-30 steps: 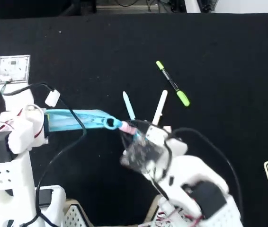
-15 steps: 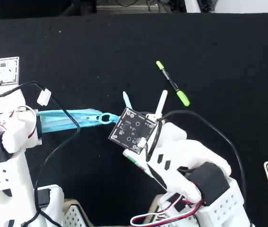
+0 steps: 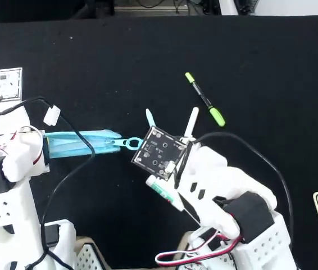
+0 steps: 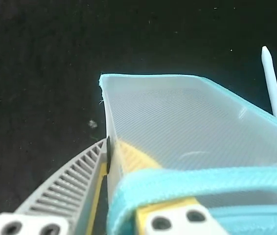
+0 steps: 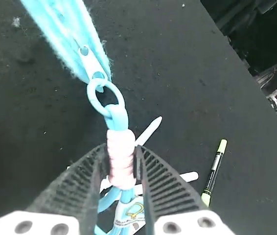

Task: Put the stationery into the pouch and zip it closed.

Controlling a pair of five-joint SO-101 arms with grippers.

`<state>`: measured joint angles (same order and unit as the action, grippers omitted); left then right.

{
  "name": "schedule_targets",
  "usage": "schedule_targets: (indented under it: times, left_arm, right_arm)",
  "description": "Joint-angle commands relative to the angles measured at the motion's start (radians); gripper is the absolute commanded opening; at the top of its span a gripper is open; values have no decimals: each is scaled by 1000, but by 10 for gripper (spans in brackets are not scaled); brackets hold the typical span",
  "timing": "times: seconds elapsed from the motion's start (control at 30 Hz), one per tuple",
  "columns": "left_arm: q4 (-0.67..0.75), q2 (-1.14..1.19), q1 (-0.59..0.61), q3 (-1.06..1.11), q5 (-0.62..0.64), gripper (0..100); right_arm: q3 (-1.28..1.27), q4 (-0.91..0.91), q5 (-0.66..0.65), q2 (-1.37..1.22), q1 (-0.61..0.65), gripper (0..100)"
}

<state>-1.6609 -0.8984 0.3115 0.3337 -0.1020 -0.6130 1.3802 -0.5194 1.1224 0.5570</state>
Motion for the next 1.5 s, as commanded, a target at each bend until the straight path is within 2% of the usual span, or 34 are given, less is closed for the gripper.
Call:
schedule_targets:
  times: [0.0,0.07,0.23,0.37,0.5,0.7,0.97,1.23,1.4,1.47]
  left_arm:
    - [-3,-6,15,-68,-9,30]
    - [-3,-6,15,-65,-9,30]
    - [3,-6,15,-70,-9,30]
    - [52,-15,15,-76,-3,30]
    - [118,-15,15,-73,61,30]
    - [152,-15,-18,-76,147,30]
    - [152,-17,-94,-76,169,30]
    - [152,-17,-156,-76,167,30]
    - [152,-9,-147,-62,158,30]
    - [153,-8,-136,-42,117,30]
  right_arm:
    - [51,3,6,-4,-28,16]
    - [71,11,69,-4,0,44]
    - [265,101,293,-10,98,223]
    - [443,176,318,-27,100,204]
    - [444,189,316,-62,20,198]
    - [206,160,267,-113,-94,198]
    - [-263,-77,195,-71,-219,198]
    - [-529,-215,146,-53,-230,198]
    - [-611,-288,147,-54,-226,198]
    - [-634,-304,147,-54,-221,198]
